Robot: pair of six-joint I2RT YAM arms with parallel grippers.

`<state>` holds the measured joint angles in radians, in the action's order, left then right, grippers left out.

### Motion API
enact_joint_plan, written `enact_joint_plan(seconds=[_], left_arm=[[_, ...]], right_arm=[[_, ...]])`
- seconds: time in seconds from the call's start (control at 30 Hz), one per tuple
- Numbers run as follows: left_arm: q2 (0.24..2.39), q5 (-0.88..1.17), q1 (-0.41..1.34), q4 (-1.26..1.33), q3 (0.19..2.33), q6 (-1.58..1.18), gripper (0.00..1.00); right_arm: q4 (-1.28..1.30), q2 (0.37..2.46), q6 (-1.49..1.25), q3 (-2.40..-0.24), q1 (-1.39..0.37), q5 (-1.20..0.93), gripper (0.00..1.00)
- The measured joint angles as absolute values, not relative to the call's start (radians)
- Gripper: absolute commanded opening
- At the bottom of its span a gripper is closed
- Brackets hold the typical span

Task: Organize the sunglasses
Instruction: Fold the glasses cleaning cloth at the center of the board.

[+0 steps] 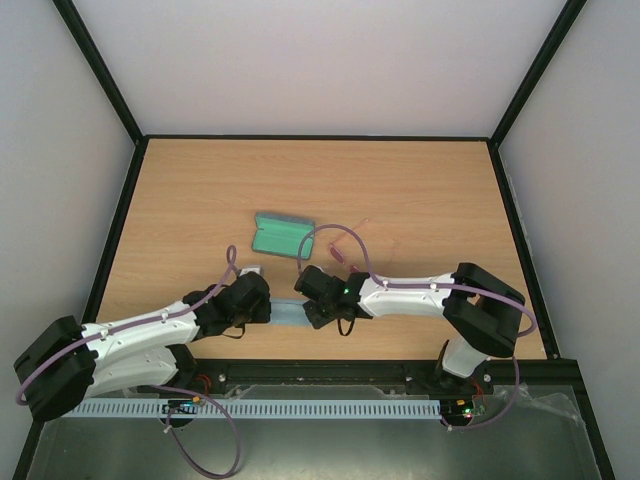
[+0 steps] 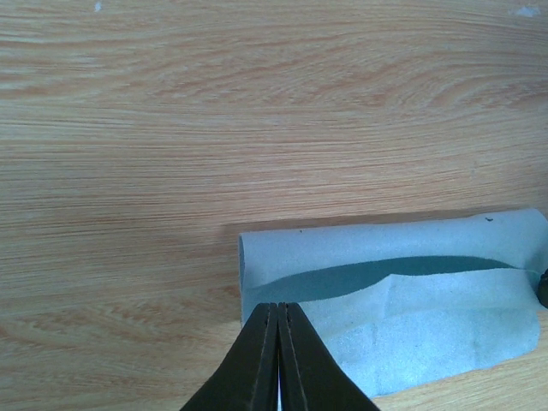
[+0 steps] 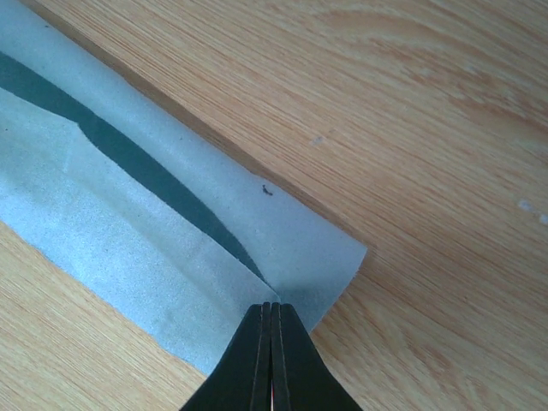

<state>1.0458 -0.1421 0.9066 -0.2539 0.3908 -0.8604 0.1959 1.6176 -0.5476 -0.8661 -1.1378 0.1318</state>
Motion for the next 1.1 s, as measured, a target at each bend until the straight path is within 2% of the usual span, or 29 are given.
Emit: enact_joint_plan(seconds=[0.6,0.93,1.1], left_arm=[[1.032,-0.155,0.929,-0.27,0.38,-0.888,0.04],[0.969,-0.163,0.966,-0.318,0.378,-0.92,0.18],[0.917,-0.174,0.973,-0.359,0.378,-0.951,0.32]], right_arm=[[0.195,1.568,-0.558,-0.831,-1.162,0.133,0.14],[0.2,1.502,-0.567,-0.81,-1.166,0.151,0.19],[0.204,1.502,-0.584,-0.81,-1.166,0.174,0.26]])
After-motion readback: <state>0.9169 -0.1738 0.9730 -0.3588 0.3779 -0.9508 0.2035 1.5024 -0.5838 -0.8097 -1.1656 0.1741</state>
